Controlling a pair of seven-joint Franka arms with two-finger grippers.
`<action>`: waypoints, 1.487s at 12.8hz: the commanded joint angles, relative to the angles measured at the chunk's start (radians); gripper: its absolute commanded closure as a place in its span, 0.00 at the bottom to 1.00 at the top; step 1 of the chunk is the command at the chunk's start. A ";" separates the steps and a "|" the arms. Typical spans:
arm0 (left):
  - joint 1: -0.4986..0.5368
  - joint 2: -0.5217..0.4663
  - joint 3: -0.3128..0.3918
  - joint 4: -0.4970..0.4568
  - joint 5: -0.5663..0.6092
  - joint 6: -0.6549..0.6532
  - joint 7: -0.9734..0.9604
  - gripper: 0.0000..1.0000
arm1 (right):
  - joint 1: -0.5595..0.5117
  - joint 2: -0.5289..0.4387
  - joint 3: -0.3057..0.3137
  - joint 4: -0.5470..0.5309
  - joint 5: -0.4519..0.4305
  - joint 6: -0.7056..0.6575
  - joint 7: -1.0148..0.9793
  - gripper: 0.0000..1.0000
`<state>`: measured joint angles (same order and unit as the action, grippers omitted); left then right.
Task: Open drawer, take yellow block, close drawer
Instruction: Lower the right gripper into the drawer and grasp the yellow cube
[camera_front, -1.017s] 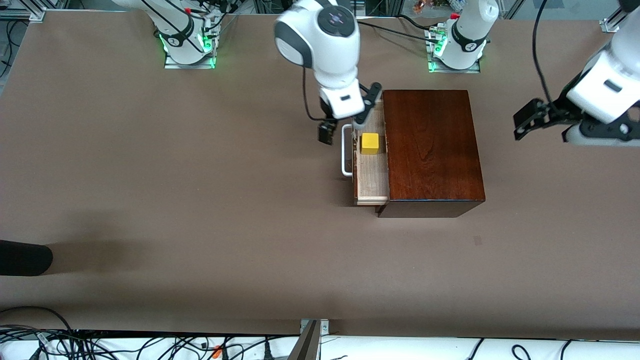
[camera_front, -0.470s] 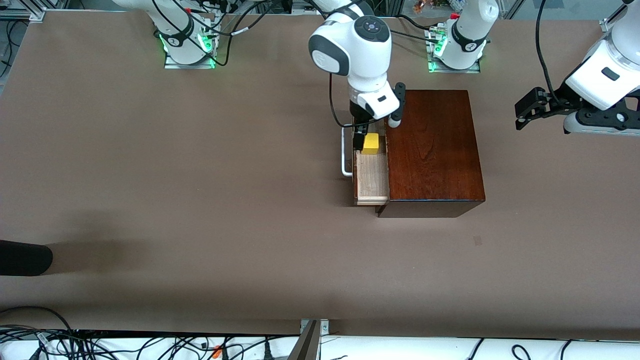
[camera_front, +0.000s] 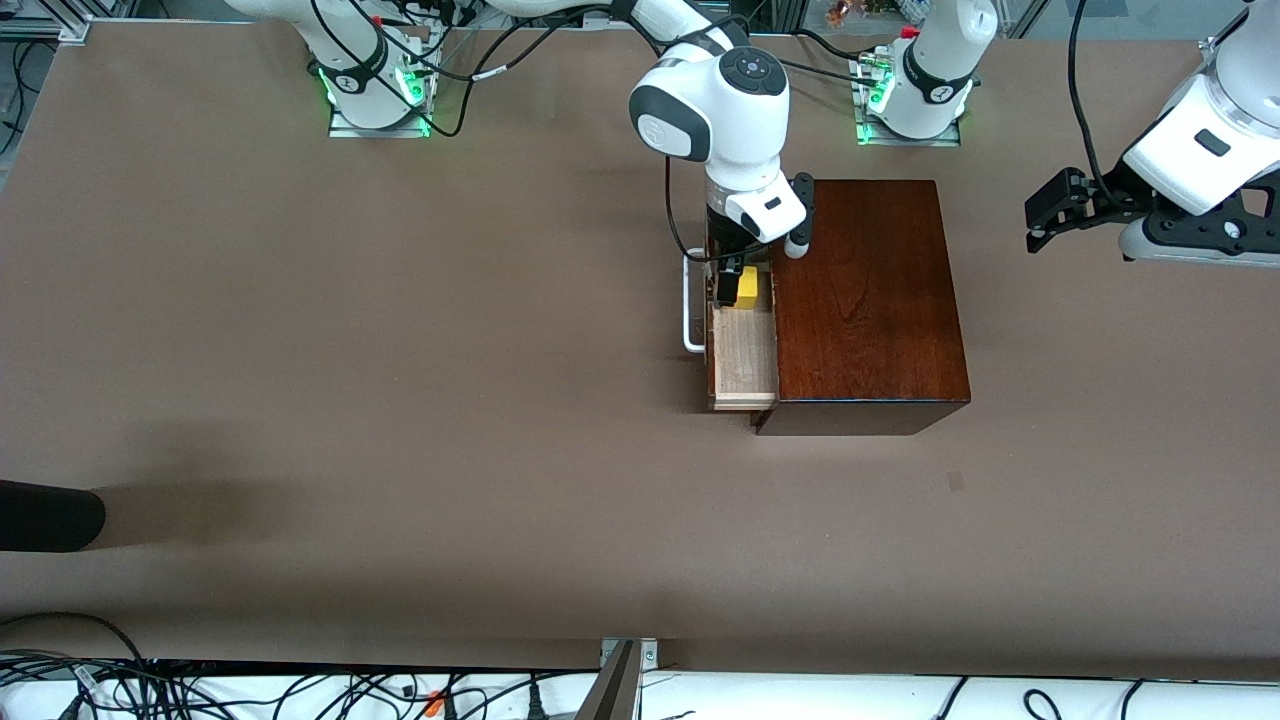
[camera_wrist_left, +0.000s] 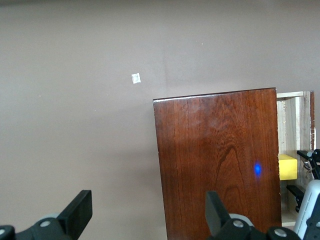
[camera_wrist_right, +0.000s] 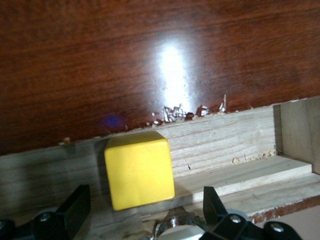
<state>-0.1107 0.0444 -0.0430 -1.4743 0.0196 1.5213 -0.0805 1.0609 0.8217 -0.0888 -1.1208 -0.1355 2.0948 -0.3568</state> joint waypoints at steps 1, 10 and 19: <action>-0.003 -0.018 -0.001 -0.001 -0.013 -0.018 -0.007 0.00 | 0.013 0.040 -0.012 0.038 -0.018 0.007 -0.008 0.00; 0.000 -0.009 0.008 -0.011 -0.010 -0.030 -0.008 0.00 | 0.021 0.057 -0.019 0.044 -0.019 0.028 -0.014 0.35; 0.000 -0.006 0.012 -0.009 -0.010 -0.030 -0.007 0.00 | 0.011 0.034 -0.014 0.168 0.005 -0.206 0.073 1.00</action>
<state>-0.1093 0.0465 -0.0350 -1.4766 0.0196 1.4980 -0.0845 1.0735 0.8650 -0.0984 -1.0308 -0.1398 1.9932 -0.3084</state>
